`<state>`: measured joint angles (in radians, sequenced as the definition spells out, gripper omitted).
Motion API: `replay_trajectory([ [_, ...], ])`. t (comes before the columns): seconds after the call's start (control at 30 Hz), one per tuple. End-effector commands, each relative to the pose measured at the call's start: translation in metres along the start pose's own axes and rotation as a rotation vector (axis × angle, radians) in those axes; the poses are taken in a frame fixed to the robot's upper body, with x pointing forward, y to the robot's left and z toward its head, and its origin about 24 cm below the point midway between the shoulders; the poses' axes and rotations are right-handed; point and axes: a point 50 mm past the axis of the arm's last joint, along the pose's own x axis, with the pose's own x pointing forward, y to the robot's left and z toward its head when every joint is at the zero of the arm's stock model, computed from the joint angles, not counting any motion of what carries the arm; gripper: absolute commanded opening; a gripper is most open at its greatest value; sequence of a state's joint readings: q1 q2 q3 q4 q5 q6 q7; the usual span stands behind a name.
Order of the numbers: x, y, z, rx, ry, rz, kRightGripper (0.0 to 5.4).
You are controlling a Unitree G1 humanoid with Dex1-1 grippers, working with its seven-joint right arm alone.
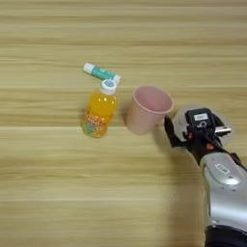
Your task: Move the objects on the table
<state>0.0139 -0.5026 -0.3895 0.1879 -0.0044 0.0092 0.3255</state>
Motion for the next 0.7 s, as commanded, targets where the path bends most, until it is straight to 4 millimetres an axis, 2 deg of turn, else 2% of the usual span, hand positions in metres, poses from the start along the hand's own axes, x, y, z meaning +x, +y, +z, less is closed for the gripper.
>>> replay_trajectory([
  [0.03,-0.006,-0.011,0.026,-0.061,-0.094,-0.037,4.97],
  [0.2,-0.017,-0.008,0.026,-0.079,-0.078,-0.035,5.38],
  [0.43,-0.033,0.002,0.025,-0.08,-0.051,0.024,5.38],
  [0.7,-0.047,0.021,0.025,-0.048,-0.018,0.195,5.38],
])
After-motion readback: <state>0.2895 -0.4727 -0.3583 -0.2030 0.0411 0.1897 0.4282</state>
